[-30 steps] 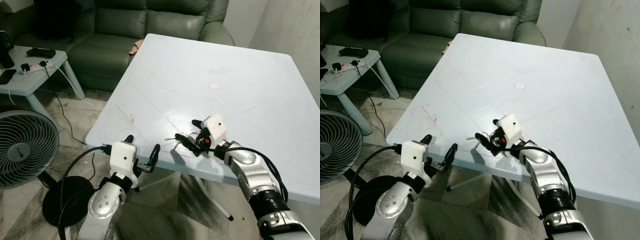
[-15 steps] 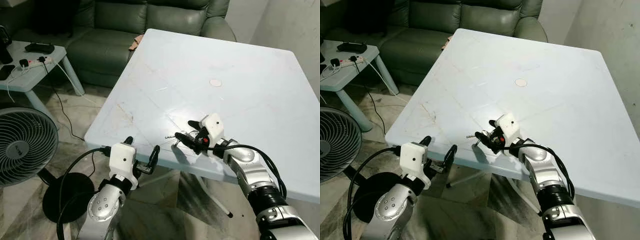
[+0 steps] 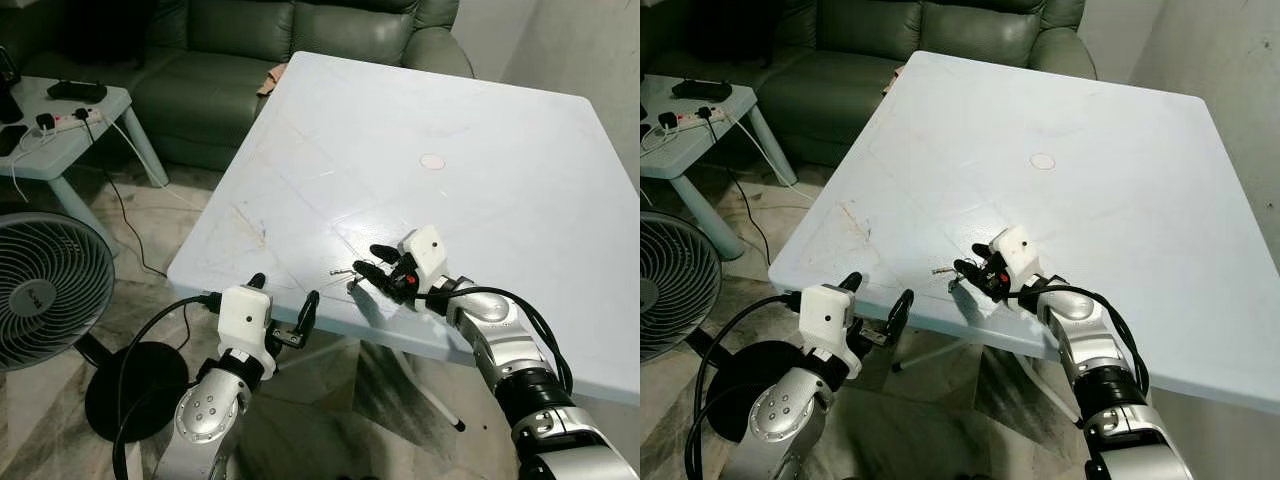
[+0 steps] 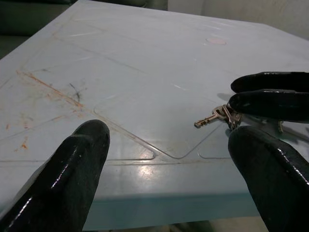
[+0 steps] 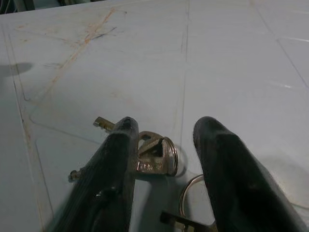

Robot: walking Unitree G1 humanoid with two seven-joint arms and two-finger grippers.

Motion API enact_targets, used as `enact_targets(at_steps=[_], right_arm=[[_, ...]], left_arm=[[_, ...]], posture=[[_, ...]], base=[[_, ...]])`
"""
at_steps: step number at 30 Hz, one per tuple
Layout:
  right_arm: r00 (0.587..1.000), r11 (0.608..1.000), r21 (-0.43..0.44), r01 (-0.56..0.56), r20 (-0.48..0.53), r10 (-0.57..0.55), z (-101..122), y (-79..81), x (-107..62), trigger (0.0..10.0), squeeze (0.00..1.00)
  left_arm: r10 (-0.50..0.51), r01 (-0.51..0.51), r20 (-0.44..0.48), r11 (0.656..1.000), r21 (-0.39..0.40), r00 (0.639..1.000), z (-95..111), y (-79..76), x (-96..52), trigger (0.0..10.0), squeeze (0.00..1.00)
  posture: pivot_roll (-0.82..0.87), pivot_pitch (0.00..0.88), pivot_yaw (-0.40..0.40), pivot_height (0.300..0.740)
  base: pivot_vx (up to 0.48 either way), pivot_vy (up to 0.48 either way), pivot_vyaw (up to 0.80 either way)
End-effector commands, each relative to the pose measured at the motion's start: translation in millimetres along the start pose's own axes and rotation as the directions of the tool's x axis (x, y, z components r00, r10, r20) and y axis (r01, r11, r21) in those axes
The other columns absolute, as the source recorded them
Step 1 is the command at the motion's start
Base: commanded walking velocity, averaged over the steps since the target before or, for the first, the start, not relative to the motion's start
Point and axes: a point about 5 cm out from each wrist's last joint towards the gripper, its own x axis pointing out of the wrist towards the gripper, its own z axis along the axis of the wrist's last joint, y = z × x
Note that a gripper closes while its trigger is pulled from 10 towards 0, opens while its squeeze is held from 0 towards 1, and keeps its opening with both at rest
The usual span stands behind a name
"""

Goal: Hang keys on a hook

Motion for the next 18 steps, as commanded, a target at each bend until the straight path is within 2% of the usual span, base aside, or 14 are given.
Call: enact_targets(at_steps=[1, 2, 3, 4, 5, 6, 8, 18], right_arm=[[1.0, 1.0, -0.01, -0.001, 0.001, 0.001, 2.2, -3.6, -0.6, 4.8, 0.0], [1.0, 1.0, -0.013, -0.002, 0.001, 0.002, 2.3, -4.1, -0.7, 5.1, 0.0], [1.0, 1.0, -0.014, -0.003, -0.001, 0.003, 2.5, -5.3, -1.0, 6.0, 0.0], [1.0, 1.0, -0.015, -0.002, -0.001, 0.002, 2.5, -5.8, -1.3, 7.5, 0.0], [1.0, 1.0, -0.015, -0.002, -0.001, 0.002, 2.5, -5.8, -1.3, 7.5, 0.0], [1.0, 1.0, -0.017, -0.002, -0.003, 0.002, 2.5, -6.5, -1.6, 9.0, 0.0], [1.0, 1.0, -0.023, 0.003, -0.007, -0.004, 2.7, -9.0, -2.8, 9.8, 0.0], [0.999, 0.998, -0.053, -0.017, -0.034, 0.016, 0.7, -14.9, -8.9, 9.9, 0.0]], left_arm=[[0.005, -0.005, 0.001, 1.0, 0.008, 1.0, 2.1, 0.3, -1.3, 10.0, 0.0], [0.004, -0.004, 0.001, 1.0, 0.008, 1.0, 2.2, 0.2, -1.3, 10.0, 0.0], [0.005, -0.005, 0.001, 1.0, 0.008, 1.0, 2.6, 0.2, -1.1, 10.0, 0.0], [0.005, -0.005, 0.001, 1.0, 0.008, 1.0, 2.7, 0.2, -1.1, 10.0, 0.0], [0.005, -0.005, 0.001, 1.0, 0.008, 1.0, 2.7, 0.2, -1.1, 10.0, 0.0], [0.005, -0.005, 0.001, 1.0, 0.008, 1.0, 2.9, 0.2, -1.1, 10.0, 0.0], [0.006, -0.006, 0.0, 1.0, 0.008, 1.0, 3.2, 0.6, -1.1, 10.0, 0.0], [0.006, -0.006, -0.001, 1.0, 0.008, 1.0, 3.6, 1.3, -0.7, 10.0, 0.0]], posture=[[0.05, 0.138, -0.046, 0.732], [0.05, 0.138, -0.046, 0.732], [0.05, 0.14, -0.045, 0.732], [0.05, 0.14, -0.045, 0.732], [0.05, 0.14, -0.045, 0.732], [0.05, 0.14, -0.045, 0.732], [0.05, 0.141, -0.043, 0.732], [0.05, 0.147, -0.039, 0.732]], base=[[0.0, 0.0, 0.0], [0.0, 0.0, 0.0], [0.0, 0.0, 0.0], [0.0, 0.0, 0.0], [0.0, 0.0, 0.0], [0.0, 0.0, 0.0], [0.0, 0.0, 0.0], [0.0, 0.0, 0.0]])
